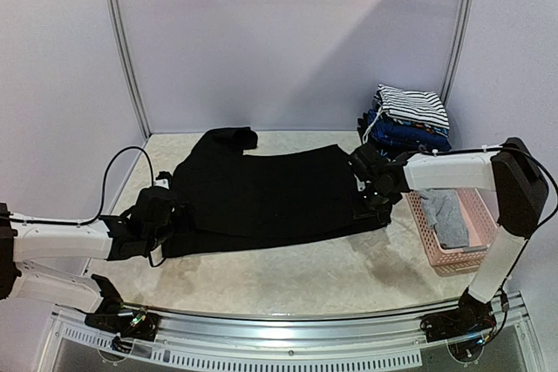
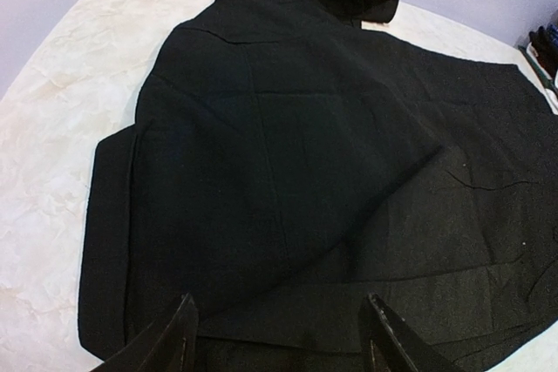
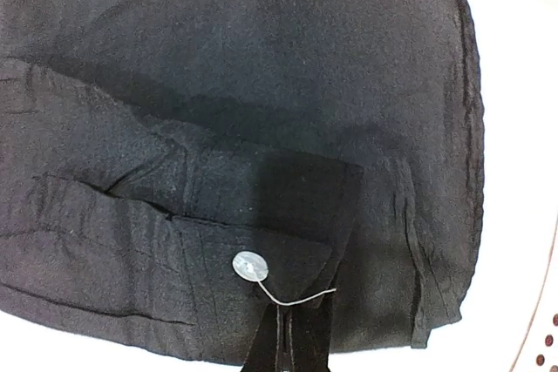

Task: Fold and stack the mixed laundry pile
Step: Adjust the 1/3-folded shirt at the center of the board.

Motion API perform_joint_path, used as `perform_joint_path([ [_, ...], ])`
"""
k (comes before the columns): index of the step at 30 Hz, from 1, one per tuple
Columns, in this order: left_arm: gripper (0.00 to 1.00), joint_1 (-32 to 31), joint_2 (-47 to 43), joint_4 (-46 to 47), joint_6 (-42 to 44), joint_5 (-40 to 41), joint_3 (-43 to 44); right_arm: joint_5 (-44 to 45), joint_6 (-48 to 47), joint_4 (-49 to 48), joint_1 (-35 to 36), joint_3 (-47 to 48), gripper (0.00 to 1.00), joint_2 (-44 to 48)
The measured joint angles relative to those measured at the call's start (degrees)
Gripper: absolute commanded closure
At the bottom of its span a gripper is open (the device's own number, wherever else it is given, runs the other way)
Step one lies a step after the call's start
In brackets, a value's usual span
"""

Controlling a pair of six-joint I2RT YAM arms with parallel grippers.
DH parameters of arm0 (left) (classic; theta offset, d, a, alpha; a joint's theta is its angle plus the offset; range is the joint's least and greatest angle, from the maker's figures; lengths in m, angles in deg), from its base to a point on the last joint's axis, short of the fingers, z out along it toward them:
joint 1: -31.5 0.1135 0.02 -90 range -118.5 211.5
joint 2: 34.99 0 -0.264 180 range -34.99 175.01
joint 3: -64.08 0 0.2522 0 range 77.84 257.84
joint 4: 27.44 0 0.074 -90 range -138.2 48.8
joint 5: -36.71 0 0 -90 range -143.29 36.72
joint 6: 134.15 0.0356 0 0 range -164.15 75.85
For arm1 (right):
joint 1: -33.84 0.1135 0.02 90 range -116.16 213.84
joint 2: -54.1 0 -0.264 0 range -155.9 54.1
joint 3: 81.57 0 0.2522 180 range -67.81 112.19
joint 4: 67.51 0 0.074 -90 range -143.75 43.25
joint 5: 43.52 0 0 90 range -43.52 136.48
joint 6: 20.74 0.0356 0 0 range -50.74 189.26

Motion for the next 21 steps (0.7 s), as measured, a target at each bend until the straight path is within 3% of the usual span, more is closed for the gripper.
perform_joint_path([
  [11,0.36,0.0,1.64,0.02,0.07,0.31,0.0,3.21,-0.5,0.46,-0.31,1.2,0.94,-6.32],
  [13,0.36,0.0,2.19,0.0,0.24,0.2,0.07,3.74,-0.44,0.66,-0.5,1.2,0.86,-6.47],
  [16,0.36,0.0,3.21,-0.09,0.85,-0.63,1.03,4.48,-0.33,1.53,-0.94,1.53,0.63,-6.47],
  [21,0.38,0.0,7.93,0.37,2.01,-3.61,6.21,4.98,-0.9,2.75,-1.27,1.99,0.57,-5.64],
])
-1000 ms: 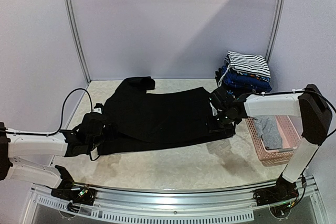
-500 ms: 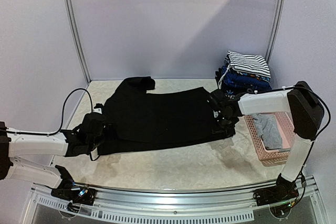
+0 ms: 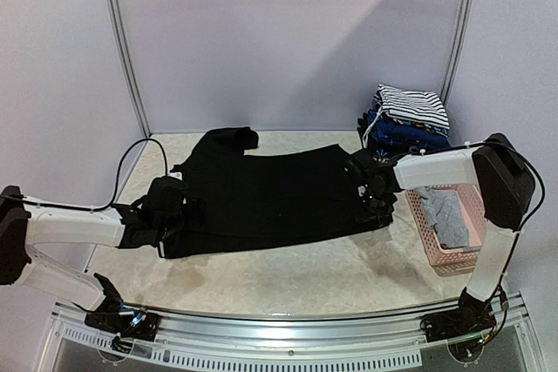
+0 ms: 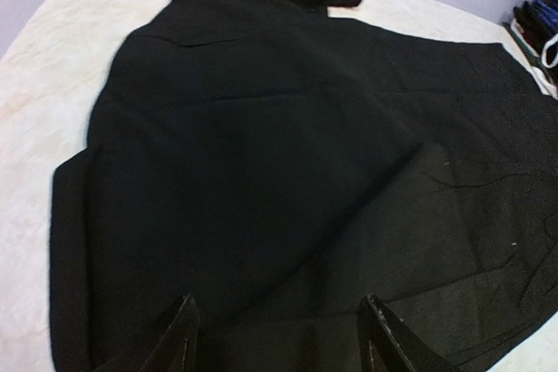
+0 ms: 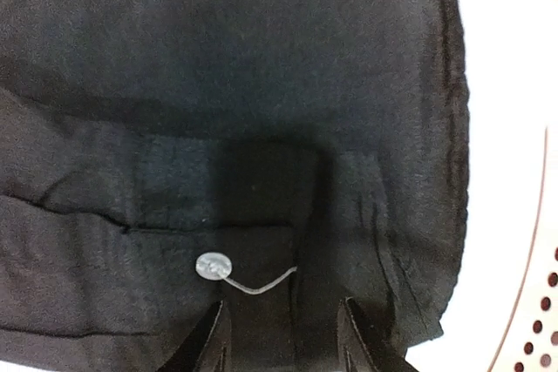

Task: Fold and stack the mixed laundry pile
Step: Adjust the 1/3-folded shirt at the center of the board.

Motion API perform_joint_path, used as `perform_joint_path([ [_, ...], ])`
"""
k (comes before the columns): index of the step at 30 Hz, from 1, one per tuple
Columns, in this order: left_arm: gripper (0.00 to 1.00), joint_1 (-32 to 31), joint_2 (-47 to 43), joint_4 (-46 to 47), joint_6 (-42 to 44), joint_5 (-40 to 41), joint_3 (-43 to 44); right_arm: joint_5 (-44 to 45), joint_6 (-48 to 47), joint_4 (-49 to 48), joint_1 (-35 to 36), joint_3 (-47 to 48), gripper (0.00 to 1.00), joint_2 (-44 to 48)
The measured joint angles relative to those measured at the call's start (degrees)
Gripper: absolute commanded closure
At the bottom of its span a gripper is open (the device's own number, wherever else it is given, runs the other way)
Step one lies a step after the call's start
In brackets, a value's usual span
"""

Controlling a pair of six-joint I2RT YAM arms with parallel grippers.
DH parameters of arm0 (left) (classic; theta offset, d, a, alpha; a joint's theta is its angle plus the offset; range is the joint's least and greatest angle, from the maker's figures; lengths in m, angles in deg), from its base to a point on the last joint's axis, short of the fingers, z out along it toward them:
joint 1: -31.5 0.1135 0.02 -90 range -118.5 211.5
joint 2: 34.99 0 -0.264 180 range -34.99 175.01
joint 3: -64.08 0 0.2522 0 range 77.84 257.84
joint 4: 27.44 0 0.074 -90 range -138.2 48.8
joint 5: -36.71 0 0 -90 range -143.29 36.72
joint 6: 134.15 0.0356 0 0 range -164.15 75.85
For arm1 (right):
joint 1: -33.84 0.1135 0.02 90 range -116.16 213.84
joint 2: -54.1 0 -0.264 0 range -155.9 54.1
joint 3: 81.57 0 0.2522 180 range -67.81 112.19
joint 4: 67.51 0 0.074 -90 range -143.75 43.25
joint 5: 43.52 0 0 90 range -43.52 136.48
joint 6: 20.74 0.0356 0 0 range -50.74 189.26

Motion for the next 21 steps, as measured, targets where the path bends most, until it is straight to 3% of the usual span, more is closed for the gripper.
perform_joint_path([
  [6,0.41,-0.02,9.94,1.14,1.2,-5.95,7.8,-2.16,-0.5,-1.01,0.15,0.02,0.57,5.33],
  [11,0.41,-0.02,18.05,1.29,2.1,-10.64,14.97,-9.62,-1.14,-7.54,1.07,0.55,0.59,6.8],
  [21,0.43,-0.02,30.05,-0.63,3.74,-16.37,28.76,-17.77,-1.95,-15.04,1.03,4.94,0.64,-1.7],
])
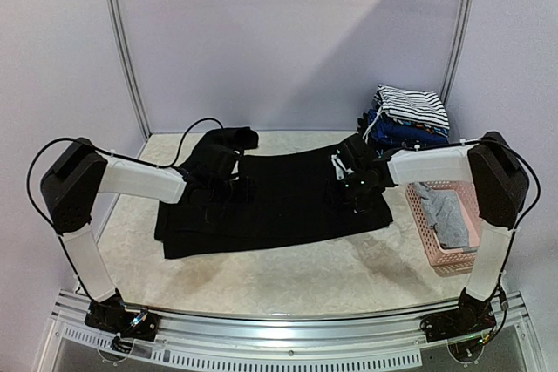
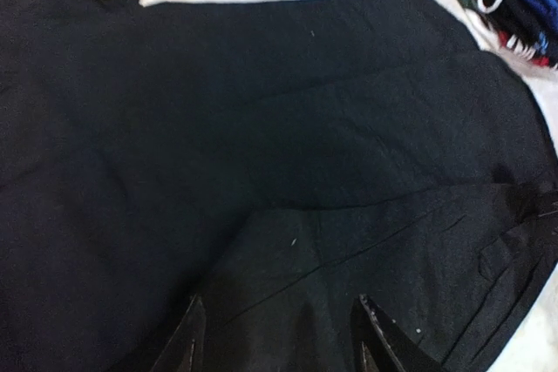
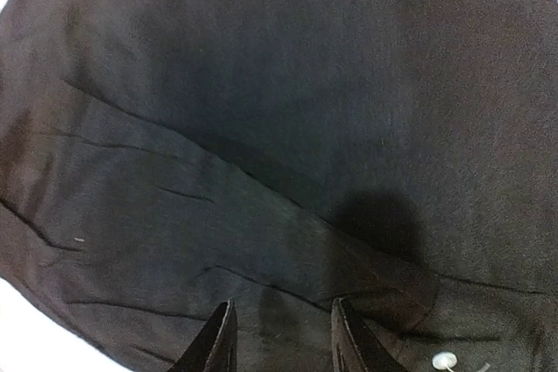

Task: Fold and stack the mixed laundry pile
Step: Adjust the 1/3-folded shirt at the center of the board, then move the 1/3-folded shirt to the center of the board.

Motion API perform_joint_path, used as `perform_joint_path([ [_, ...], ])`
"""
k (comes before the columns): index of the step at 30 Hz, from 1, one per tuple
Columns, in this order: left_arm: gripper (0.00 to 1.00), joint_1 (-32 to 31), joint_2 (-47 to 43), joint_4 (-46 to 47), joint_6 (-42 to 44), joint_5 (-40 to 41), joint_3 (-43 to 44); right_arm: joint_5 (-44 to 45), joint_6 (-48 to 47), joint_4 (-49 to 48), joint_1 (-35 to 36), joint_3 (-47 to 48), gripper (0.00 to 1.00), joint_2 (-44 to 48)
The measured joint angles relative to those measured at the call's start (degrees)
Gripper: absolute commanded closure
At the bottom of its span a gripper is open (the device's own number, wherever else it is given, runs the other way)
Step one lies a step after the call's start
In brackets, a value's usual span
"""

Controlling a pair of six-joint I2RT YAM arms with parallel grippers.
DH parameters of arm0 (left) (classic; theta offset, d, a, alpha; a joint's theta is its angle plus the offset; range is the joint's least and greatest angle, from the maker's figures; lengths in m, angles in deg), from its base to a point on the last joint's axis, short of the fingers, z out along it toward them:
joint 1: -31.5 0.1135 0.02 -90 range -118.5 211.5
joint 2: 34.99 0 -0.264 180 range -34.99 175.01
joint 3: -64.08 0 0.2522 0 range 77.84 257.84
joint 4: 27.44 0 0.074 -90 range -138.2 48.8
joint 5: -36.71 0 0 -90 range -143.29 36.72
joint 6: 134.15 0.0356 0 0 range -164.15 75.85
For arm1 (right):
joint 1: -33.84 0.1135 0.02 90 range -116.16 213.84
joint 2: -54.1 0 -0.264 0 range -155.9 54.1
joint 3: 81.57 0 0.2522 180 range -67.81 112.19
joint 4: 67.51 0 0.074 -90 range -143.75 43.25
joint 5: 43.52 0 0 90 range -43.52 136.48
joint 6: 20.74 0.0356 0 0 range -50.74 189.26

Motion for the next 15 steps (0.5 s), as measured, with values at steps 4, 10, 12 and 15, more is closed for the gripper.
perform_joint_path([
  [4,0.43,0.0,3.96,-1.31,0.37,-1.77,2.27,-1.01,-0.04,0.04,-0.55,-0.07,0.66,-3.13],
  [10,0.44,-0.28,5.73,-3.28,0.61,-4.09,2.25,-1.03,-0.04,0.04,-0.72,-1.86,0.67,-3.72],
  [12,0.44,-0.48,5.84,-3.28,0.59,-4.39,2.08,-1.01,-0.02,-0.46,-0.72,-2.89,0.68,-3.67],
  [15,0.45,-0.96,5.84,-3.13,0.44,-4.46,0.87,-0.96,0.24,-1.4,-0.63,-3.74,0.68,-3.23],
])
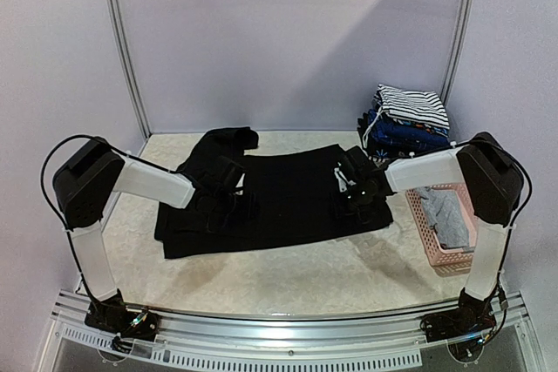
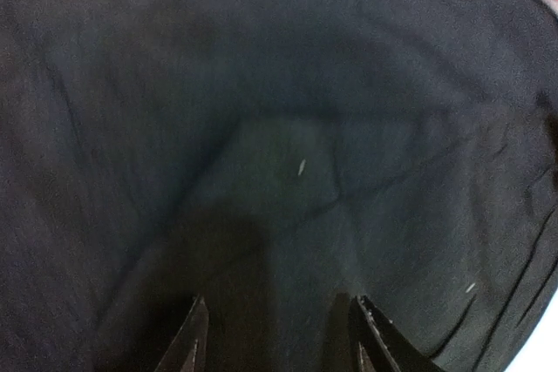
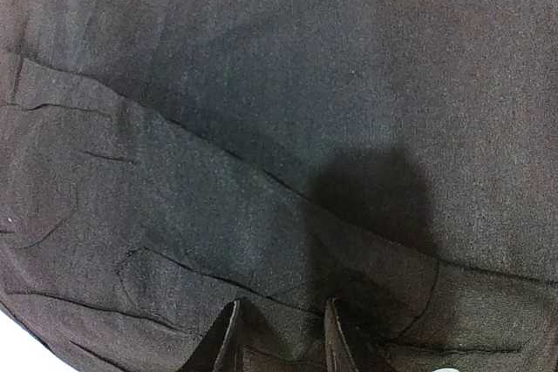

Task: Fold and stack the mixed laundry pile
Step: Move the 1/3-folded shirt to the center of the board.

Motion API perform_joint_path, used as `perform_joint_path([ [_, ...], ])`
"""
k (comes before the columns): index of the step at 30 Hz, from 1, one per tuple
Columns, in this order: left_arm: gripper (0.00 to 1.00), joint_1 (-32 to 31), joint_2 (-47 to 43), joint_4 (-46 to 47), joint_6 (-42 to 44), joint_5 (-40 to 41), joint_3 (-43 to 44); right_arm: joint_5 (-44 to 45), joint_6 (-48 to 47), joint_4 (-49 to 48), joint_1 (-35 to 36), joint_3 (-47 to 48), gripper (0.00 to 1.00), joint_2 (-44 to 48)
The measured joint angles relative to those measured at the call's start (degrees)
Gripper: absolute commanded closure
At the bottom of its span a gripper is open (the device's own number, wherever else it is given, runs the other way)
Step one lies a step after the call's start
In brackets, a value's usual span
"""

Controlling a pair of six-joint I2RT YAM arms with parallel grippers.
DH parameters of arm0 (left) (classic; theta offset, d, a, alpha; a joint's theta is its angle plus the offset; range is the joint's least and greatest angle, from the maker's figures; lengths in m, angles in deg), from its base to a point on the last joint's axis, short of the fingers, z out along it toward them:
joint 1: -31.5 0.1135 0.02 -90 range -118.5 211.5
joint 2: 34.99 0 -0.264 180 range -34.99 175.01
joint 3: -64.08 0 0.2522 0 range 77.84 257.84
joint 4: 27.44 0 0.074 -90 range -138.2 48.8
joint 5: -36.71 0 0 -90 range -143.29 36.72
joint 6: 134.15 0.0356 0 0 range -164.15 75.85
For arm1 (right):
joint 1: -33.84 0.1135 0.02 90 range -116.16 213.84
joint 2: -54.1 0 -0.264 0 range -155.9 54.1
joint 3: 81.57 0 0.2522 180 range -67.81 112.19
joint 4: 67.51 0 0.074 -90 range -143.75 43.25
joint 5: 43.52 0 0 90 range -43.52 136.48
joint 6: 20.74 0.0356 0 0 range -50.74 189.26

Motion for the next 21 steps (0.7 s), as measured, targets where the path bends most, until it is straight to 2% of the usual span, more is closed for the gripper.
perform_joint_path([
  [6,0.45,-1.75,-0.66,2.56,-0.04,1.6,-3.39,0.96,1.99,-1.42,1.55,-4.09,0.67,2.73],
  [13,0.47,-5.25,-3.69,3.15,-0.5,4.81,-7.72,4.24,6.45,-0.72,6.49,-9.11,0.66,6.82],
  [16,0.47,-7.04,-5.88,2.58,-1.33,6.25,-10.16,5.64,8.68,0.7,9.35,-10.75,0.65,8.59],
  [21,0.44,-11.04,-13.33,-2.49,-3.37,8.46,-15.8,7.1,10.88,8.26,13.25,-12.61,0.58,13.16],
])
